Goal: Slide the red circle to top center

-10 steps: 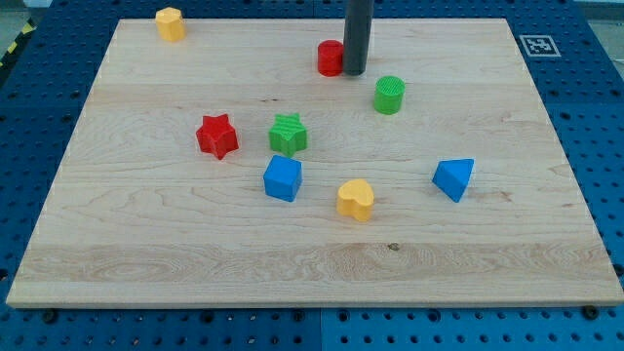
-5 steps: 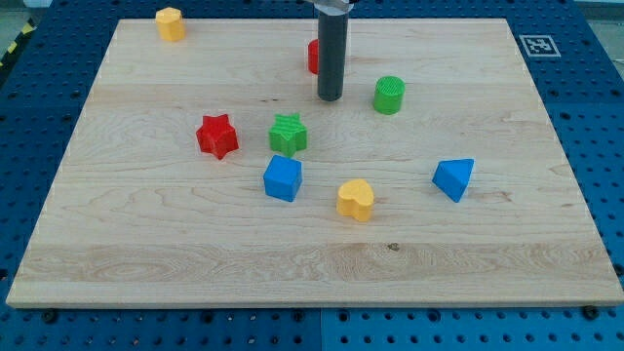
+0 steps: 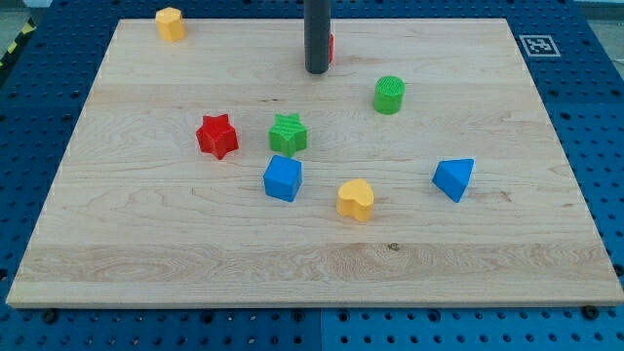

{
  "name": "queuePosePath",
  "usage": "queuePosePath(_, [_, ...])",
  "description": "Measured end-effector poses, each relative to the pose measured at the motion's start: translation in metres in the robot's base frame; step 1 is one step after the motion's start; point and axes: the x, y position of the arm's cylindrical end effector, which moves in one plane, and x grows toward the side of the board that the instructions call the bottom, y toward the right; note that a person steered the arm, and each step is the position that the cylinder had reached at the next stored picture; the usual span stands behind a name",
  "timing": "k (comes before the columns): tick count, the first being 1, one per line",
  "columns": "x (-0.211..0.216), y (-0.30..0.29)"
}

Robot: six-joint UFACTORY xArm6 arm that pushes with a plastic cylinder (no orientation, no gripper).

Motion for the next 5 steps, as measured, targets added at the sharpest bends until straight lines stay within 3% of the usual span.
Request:
queuePosePath(4, [-0.043,0.000])
queuePosePath(5, [-0.033,0.000])
